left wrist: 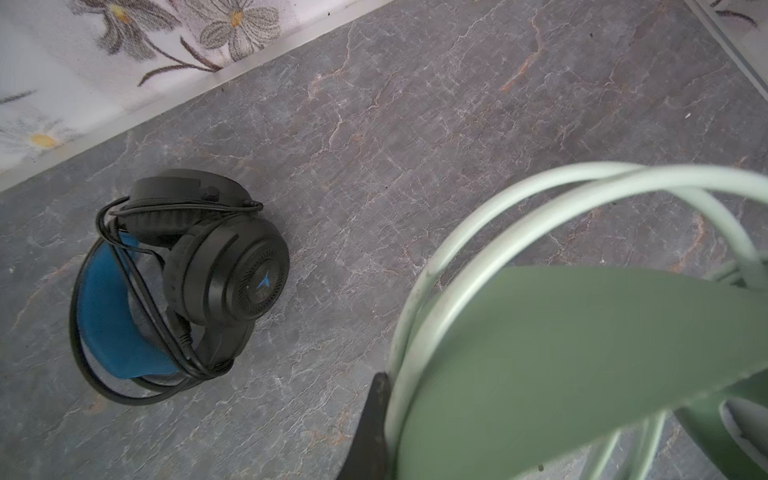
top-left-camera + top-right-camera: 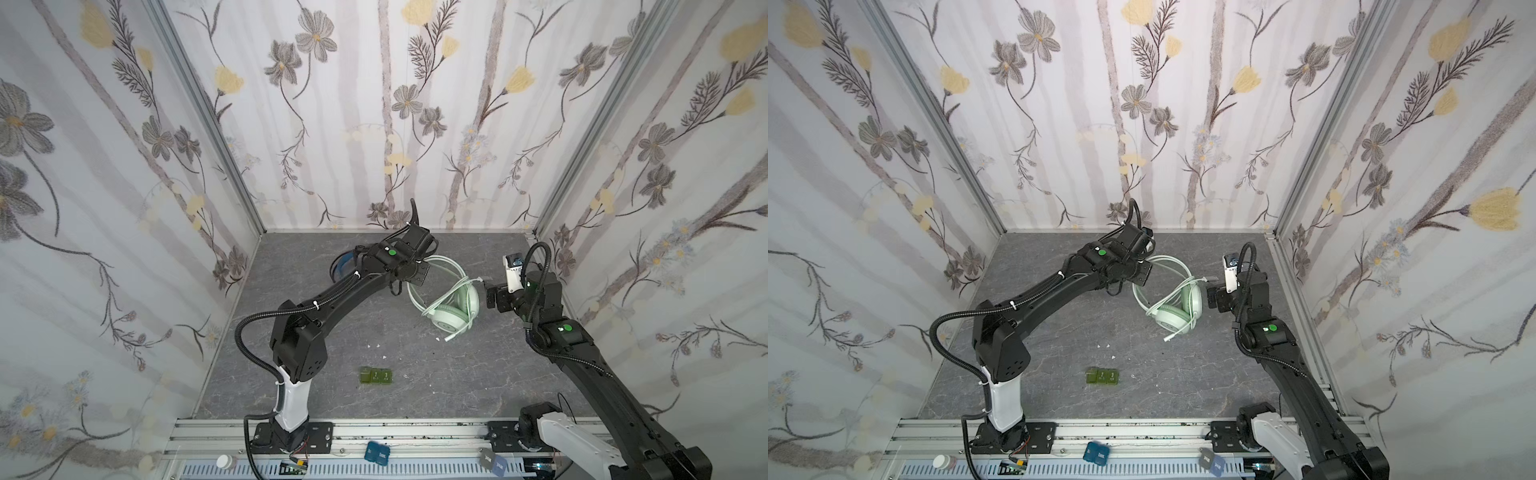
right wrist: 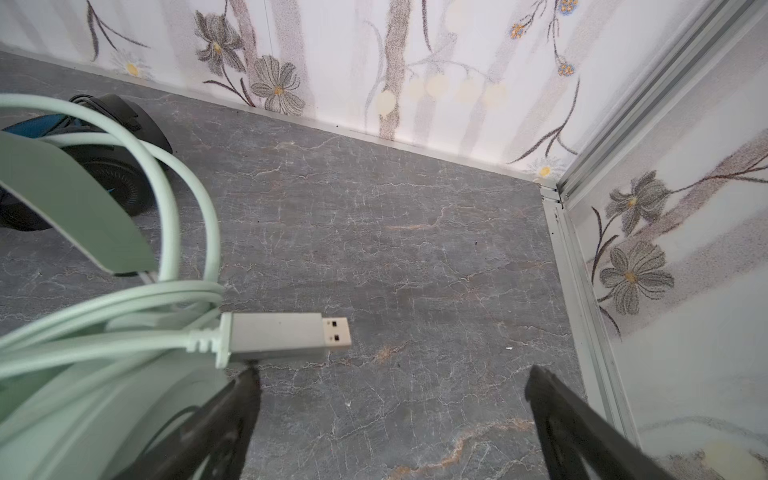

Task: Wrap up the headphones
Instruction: 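Set the green headset down with the left gripper while the right gripper draws back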

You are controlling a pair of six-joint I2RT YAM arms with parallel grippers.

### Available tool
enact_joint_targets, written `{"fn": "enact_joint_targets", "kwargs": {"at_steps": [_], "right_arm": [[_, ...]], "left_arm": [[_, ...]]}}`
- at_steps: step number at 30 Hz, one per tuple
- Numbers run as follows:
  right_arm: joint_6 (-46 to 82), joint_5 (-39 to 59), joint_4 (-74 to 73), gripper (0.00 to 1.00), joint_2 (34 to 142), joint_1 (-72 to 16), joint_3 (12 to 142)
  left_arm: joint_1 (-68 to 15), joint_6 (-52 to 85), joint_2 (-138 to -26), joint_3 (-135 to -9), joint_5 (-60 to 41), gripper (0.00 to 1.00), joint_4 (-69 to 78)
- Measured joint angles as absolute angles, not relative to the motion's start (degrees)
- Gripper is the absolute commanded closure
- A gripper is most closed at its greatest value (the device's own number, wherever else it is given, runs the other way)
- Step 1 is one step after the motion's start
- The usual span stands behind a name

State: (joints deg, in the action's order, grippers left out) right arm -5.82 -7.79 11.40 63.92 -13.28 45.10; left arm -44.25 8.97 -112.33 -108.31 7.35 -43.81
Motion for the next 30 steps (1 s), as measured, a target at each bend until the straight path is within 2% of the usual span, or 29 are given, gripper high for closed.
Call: {"fn": "enact_joint_targets", "kwargs": {"at_steps": [19, 30], "right_arm": [[-5.3, -9.6, 11.7, 0.0, 62.7, -12.5, 45.8], [-5.0, -9.7, 12.0, 0.0, 63.7, -14.4, 47.8]], "left_arm": [[-43.1, 14.7, -116.6, -108.5, 2.9, 1.0, -40.3], [-41.5, 27.6, -130.7, -122.2, 4.5, 1.0, -39.8]]}}
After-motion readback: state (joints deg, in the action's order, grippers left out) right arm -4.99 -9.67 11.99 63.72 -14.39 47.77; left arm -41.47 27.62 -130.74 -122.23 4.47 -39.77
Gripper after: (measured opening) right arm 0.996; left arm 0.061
